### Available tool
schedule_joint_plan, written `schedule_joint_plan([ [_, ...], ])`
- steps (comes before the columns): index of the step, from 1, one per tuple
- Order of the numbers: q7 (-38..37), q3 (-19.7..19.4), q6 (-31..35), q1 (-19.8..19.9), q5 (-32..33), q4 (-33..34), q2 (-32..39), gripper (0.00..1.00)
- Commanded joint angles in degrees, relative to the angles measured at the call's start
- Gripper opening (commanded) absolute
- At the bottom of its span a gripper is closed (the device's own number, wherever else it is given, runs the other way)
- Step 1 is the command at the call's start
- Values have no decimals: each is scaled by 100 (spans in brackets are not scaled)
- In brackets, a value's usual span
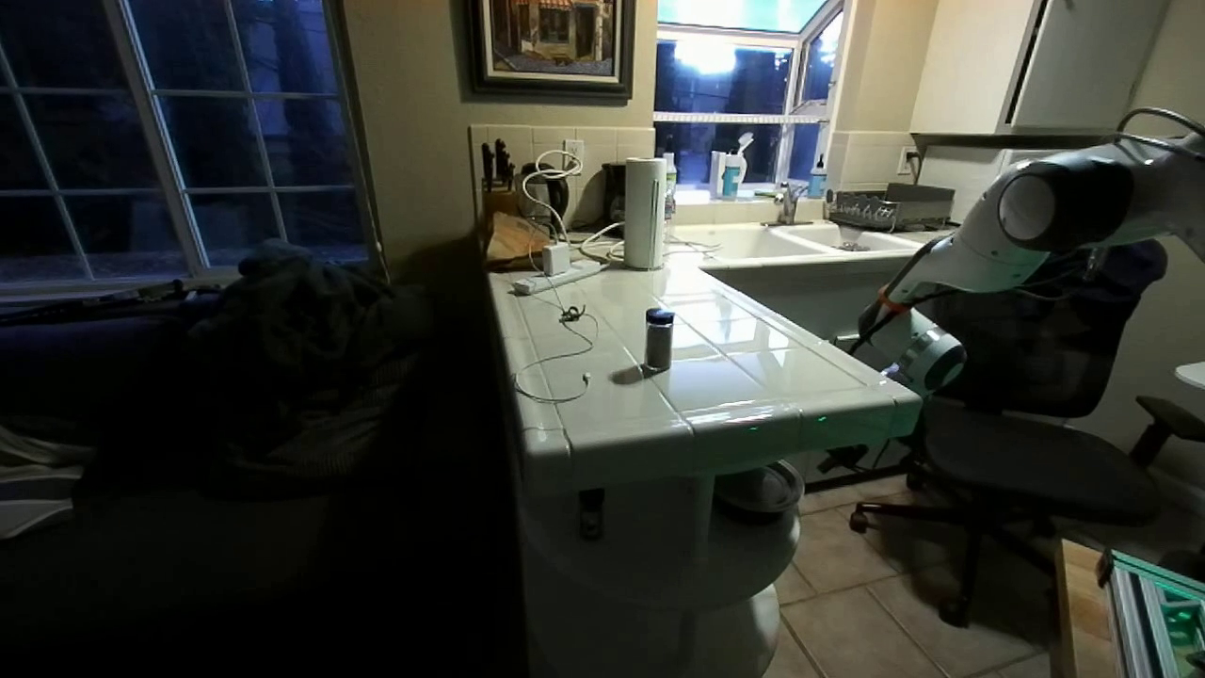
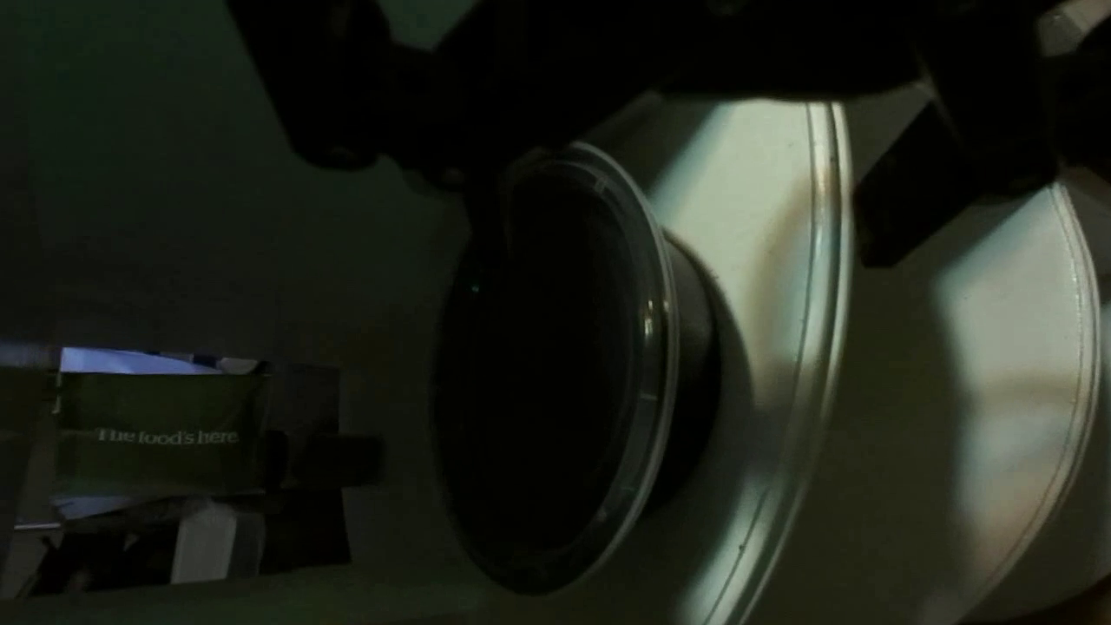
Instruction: Remove the bowl from the top shelf under the countertop and put it on the countertop
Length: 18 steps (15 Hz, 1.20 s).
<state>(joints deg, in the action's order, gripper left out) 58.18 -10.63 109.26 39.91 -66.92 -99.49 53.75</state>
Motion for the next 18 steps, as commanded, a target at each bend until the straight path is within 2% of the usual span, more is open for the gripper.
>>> schedule_joint_plan([
  [1, -1, -25, -37, -37, -51, 80, 81, 100],
  [7, -30, -12, -37, -30, -72, 156, 118, 100],
  [16, 217, 240, 579, -287, -812, 291, 486, 100],
  [17, 241, 234, 572, -331, -854, 304, 514, 75],
  [18, 264, 224, 563, -367, -891, 319, 537, 74],
])
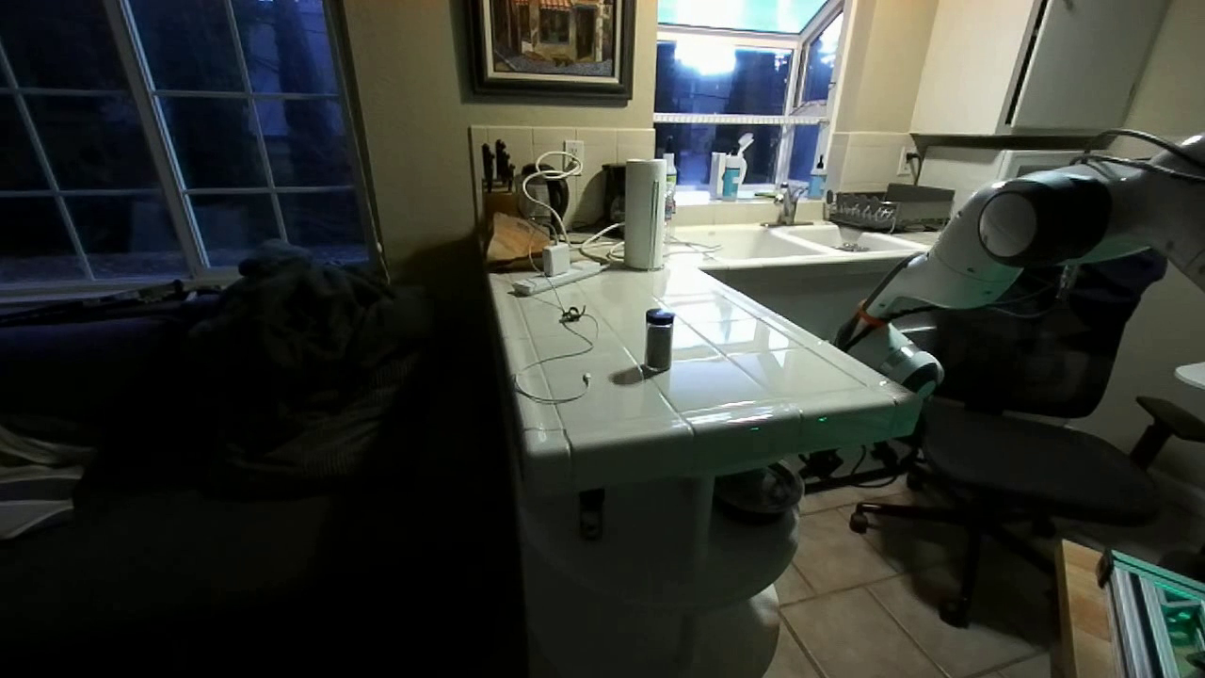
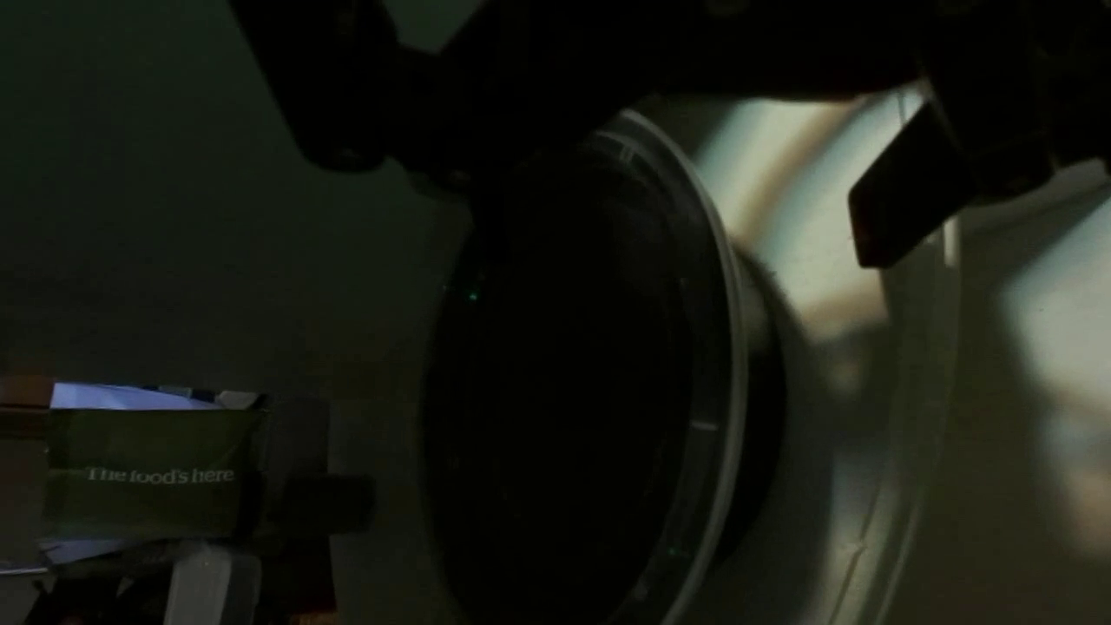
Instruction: Remove the bowl from the top shelf under the countertop and put it on the countertop
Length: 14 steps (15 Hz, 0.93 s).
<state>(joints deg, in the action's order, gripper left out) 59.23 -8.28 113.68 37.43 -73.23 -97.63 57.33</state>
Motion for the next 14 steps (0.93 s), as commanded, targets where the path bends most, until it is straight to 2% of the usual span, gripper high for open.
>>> schedule_joint_plan([
  [1, 186, -27, 102, -149, -288, 147, 202, 68],
  [5, 301, -101, 50, -195, -294, 151, 223, 34],
  [10, 417, -174, 61, -210, -243, 122, 197, 0],
  [14, 478, -203, 36, -203, -225, 110, 181, 2],
])
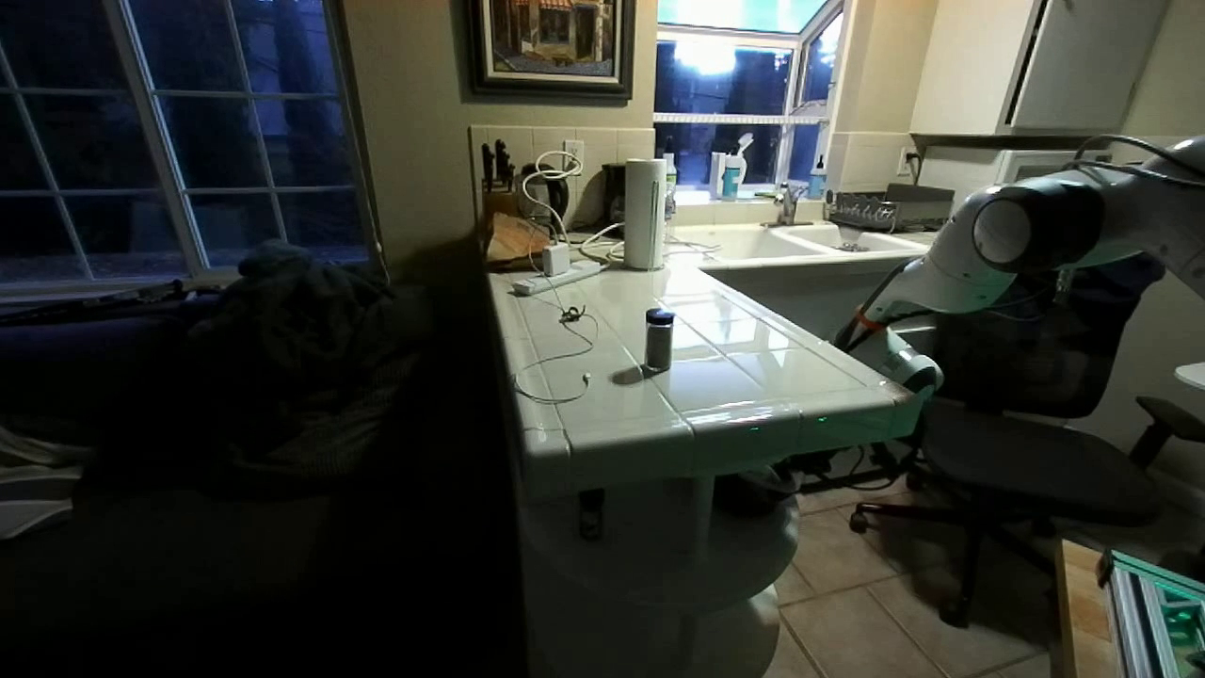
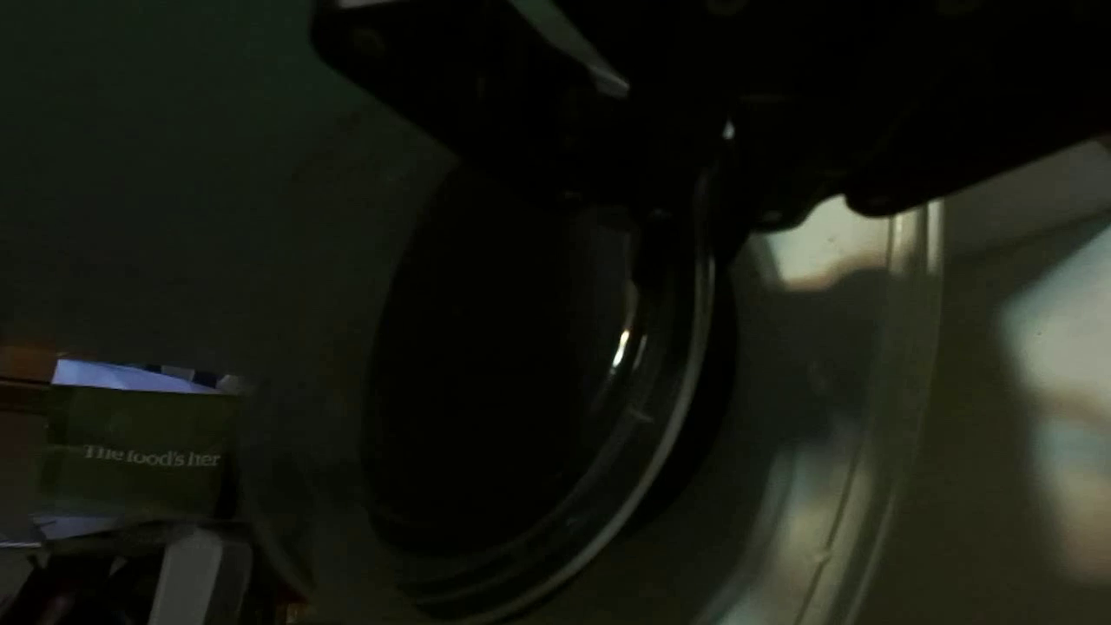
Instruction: Remove the bowl from the top shelf under the countertop and put it on the countertop
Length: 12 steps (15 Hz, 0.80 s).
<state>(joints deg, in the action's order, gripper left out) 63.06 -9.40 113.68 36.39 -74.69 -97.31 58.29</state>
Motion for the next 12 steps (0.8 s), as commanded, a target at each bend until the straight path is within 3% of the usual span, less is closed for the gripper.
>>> schedule_joint_plan([
  [1, 105, -98, 26, -98, -70, 66, 70, 1],
  [8, 297, -215, -217, -56, 101, -111, -212, 2],
  [12, 169, -411, -864, 14, 523, -119, -331, 2],
])
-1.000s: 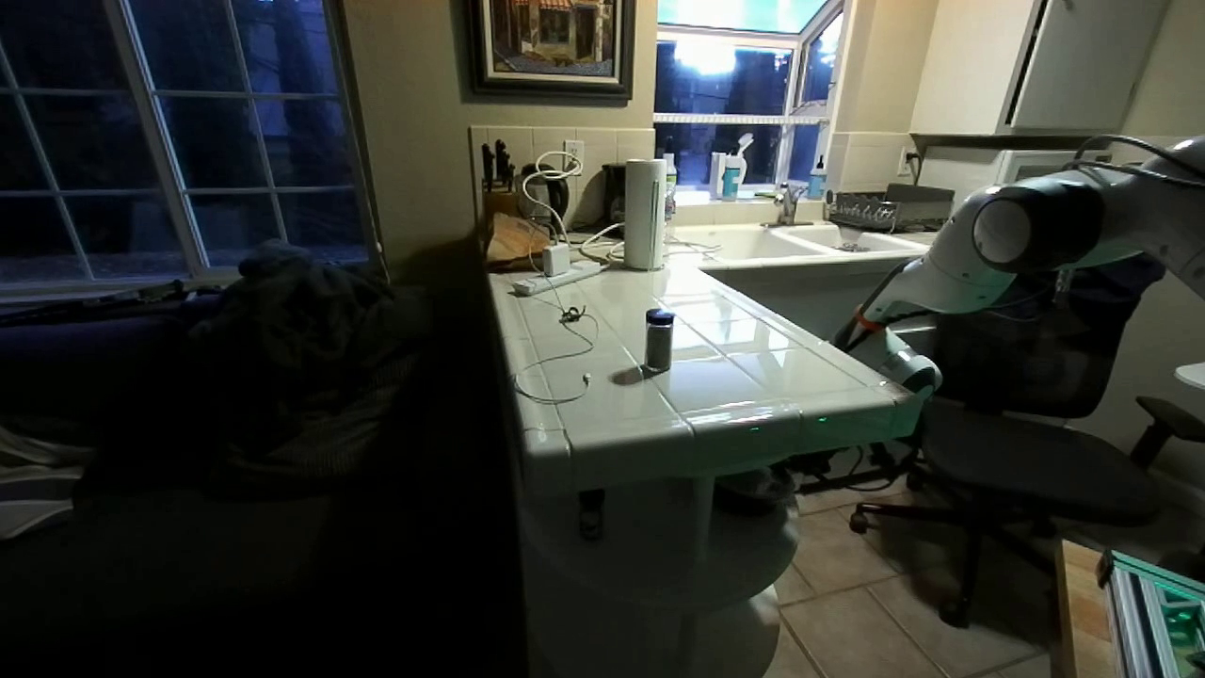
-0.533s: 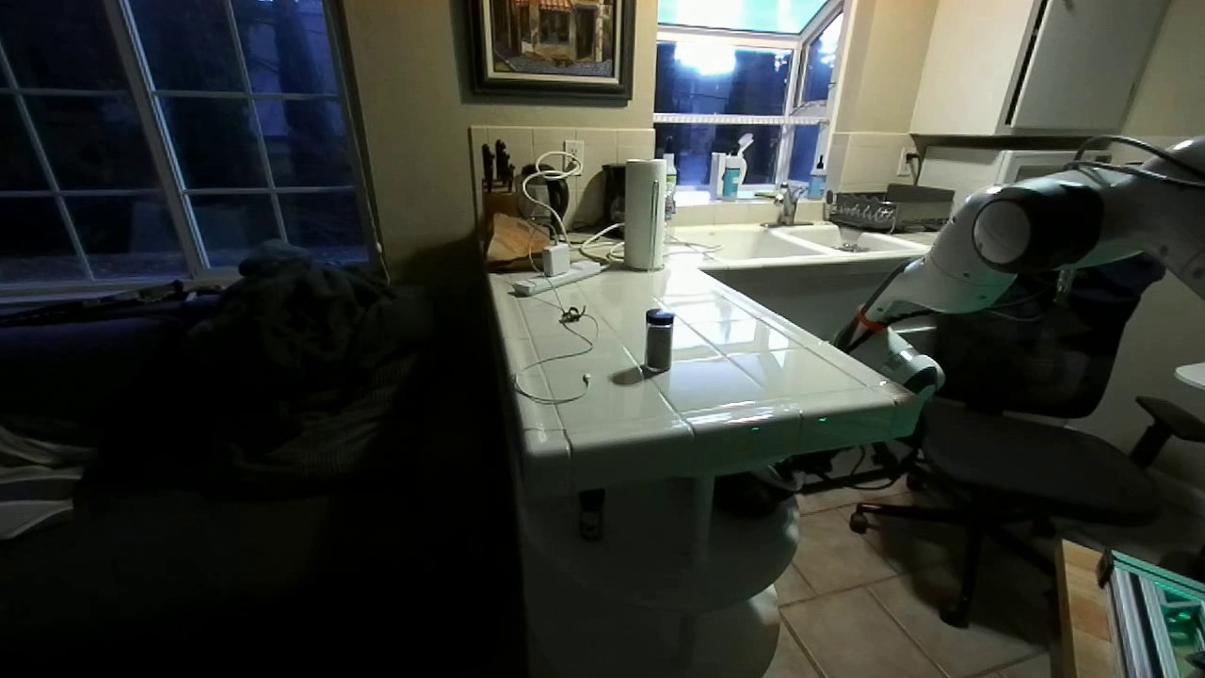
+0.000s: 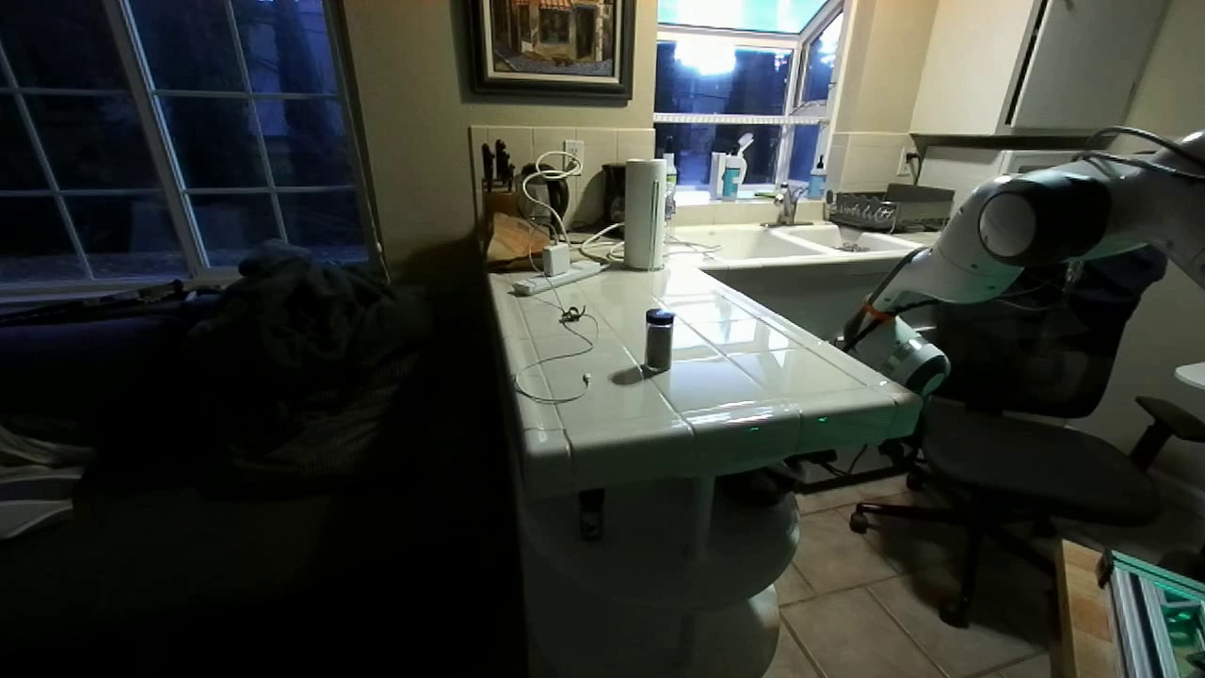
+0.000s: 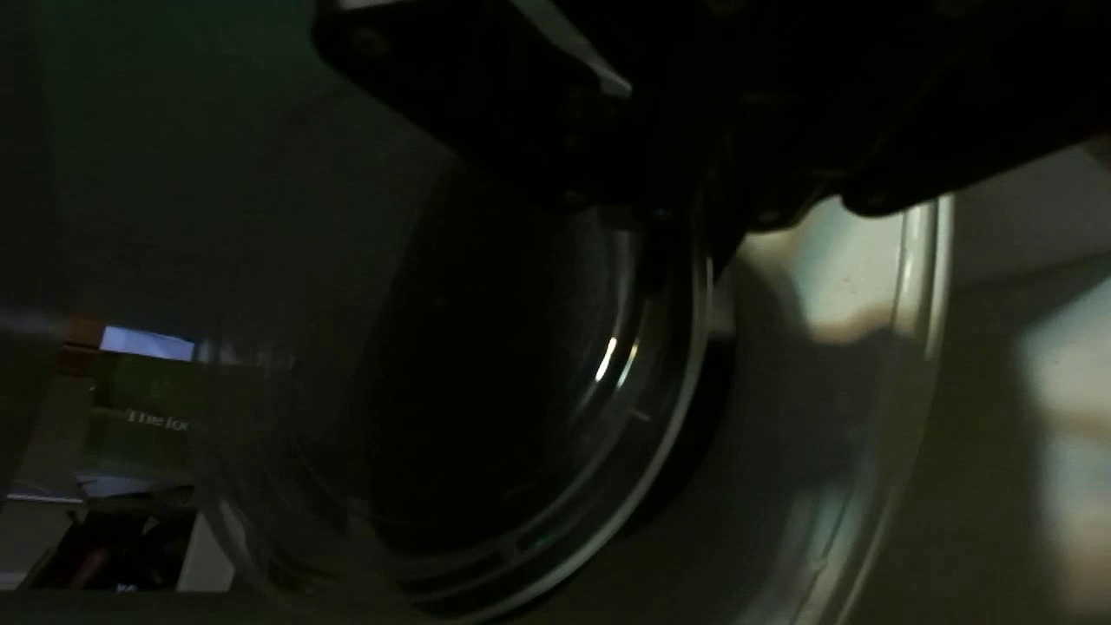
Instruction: Remove the bowl from the top shelf under the countertop and put it on the countertop
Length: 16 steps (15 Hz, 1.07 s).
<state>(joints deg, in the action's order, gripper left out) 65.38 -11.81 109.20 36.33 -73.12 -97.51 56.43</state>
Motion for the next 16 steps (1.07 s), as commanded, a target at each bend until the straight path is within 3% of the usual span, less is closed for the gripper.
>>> schedule_joint_plan([
  [1, -67, -253, -541, 22, 552, -102, -171, 2],
  [8, 205, -767, -709, 204, 2564, -1, -369, 2],
  [16, 994, -332, -622, 751, 4734, -69, -938, 2],
])
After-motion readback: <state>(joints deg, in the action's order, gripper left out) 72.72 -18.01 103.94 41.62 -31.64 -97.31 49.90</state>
